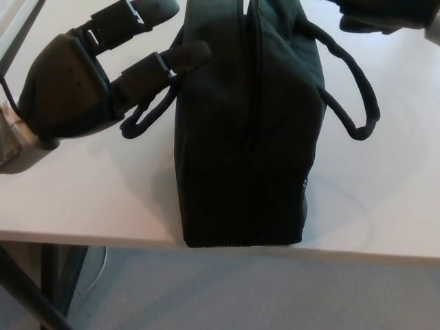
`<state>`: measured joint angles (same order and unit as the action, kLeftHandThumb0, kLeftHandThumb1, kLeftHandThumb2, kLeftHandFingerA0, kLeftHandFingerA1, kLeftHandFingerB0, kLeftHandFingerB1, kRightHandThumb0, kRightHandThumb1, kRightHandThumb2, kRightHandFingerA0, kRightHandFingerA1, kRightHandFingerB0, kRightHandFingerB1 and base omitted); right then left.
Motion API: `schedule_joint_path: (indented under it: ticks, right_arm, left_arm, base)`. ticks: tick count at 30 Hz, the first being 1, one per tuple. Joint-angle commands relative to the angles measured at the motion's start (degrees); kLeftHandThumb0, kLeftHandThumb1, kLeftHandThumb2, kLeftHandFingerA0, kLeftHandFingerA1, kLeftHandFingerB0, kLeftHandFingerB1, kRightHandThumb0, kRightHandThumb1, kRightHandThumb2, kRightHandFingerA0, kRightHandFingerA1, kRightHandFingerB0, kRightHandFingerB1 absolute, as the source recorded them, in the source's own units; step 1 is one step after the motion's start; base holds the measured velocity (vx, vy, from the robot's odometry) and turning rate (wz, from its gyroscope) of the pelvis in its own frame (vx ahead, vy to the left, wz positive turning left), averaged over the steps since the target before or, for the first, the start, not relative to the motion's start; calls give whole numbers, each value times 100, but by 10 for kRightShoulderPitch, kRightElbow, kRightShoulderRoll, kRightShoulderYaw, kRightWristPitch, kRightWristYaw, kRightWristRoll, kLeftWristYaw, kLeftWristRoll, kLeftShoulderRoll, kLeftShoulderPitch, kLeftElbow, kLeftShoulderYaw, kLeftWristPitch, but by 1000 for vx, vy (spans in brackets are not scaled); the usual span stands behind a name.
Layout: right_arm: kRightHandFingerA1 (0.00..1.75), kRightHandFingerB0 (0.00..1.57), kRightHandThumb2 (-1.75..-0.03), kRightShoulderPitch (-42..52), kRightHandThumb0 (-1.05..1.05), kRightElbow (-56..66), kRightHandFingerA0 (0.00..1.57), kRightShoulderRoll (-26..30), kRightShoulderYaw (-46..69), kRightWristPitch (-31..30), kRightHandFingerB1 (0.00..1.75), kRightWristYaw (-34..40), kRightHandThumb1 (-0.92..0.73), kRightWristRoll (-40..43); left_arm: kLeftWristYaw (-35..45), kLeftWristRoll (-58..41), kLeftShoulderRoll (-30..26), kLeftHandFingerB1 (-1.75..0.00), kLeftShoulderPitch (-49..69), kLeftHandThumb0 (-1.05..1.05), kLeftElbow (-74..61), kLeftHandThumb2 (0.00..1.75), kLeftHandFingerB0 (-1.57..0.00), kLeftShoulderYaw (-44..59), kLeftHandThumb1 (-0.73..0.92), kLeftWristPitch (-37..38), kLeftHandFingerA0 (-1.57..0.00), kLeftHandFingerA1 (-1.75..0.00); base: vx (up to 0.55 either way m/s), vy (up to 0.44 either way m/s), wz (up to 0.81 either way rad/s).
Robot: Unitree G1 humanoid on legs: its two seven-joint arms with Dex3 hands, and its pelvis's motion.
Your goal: A lunch bag is kept on the middle of the desk and the robot uses both its hands to grab the opening of the bag from the left and right and moves its hands away from each other to spread the bag open
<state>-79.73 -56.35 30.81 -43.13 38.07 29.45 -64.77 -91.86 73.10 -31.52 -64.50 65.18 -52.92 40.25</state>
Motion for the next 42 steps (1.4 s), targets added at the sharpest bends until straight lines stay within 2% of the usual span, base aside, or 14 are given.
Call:
schedule_joint_path:
  ticks: [1,2,4,6,7,9,13,14,18,20,29,30,40,42]
  right_arm:
    - [32,18,-59,5,-36,28,34,9,-1,21,28,-14,-59,2]
    - [32,20,-58,10,-33,38,35,11,-3,29,29,-14,-59,1]
    - [32,19,-58,18,-35,51,35,14,-7,31,29,-11,-59,-5]
    - [31,14,-58,28,-39,63,31,17,-10,29,28,-13,-56,-9]
    - [31,16,-57,36,-40,66,31,17,-11,29,28,-12,-54,-9]
    - [31,15,-57,41,-39,66,31,16,-11,29,28,-9,-54,-7]
    - [41,11,-70,54,-52,82,28,20,-17,19,36,-12,-44,-18]
    - [41,10,-71,56,-52,89,27,22,-20,12,36,-12,-45,-26]
    - [32,17,-59,65,-39,95,32,21,-47,-6,28,35,-61,-67]
    - [32,13,-60,74,-33,98,30,19,-49,-5,27,29,-63,-63]
    - [33,17,-69,104,-41,70,18,5,-69,5,34,66,-58,-66]
    - [34,19,-67,105,-40,59,20,1,-75,9,34,87,-56,-69]
    - [31,20,-57,121,-30,12,30,-33,-112,-17,28,148,-57,-85]
    - [33,17,-58,127,-35,9,33,-42,-103,-10,28,120,-57,-63]
  left_arm:
    - [-6,7,-9,-46,10,0,-5,86,-1,2,36,9,-20,-52]
    - [-6,7,-11,-30,11,-2,-4,56,-12,1,55,9,-33,-30]
    - [-6,7,-12,-46,14,-2,-7,85,-1,2,37,10,-21,-52]
    - [-6,11,-15,-30,15,-7,-11,56,-7,-1,53,8,-38,-34]
    - [-6,13,-17,-46,17,-8,-15,84,-1,-3,35,7,-27,-55]
    - [-6,14,-18,-32,18,-9,-19,55,-11,-4,52,8,-39,-35]
    - [-6,17,-21,-47,26,-20,-29,85,-3,-11,37,31,-27,-55]
    - [-6,20,-22,-32,27,-18,-32,55,-16,-11,52,25,-39,-34]
    - [-6,26,-23,-48,31,-3,-46,83,-6,-10,34,21,-23,-54]
    - [-6,27,-23,-31,36,-9,-52,55,-14,-9,48,12,-33,-33]
    - [-6,23,-24,-47,61,0,-76,85,-3,-8,35,25,-24,-53]
    - [-6,22,-23,-32,66,1,-83,55,-22,-4,52,31,-41,-35]
    - [-6,10,-7,-32,104,3,-77,57,-40,-4,59,31,-49,-36]
    - [-6,5,-7,-42,112,-18,-79,57,-71,-6,57,49,-55,-37]
  base:
    - [0,0,0]
    - [0,0,0]
    - [0,0,0]
    - [0,0,0]
    - [0,0,0]
    - [0,0,0]
    - [0,0,0]
    - [0,0,0]
    - [0,0,0]
    - [0,0,0]
    - [0,0,0]
    - [0,0,0]
    - [0,0,0]
    - [0,0,0]
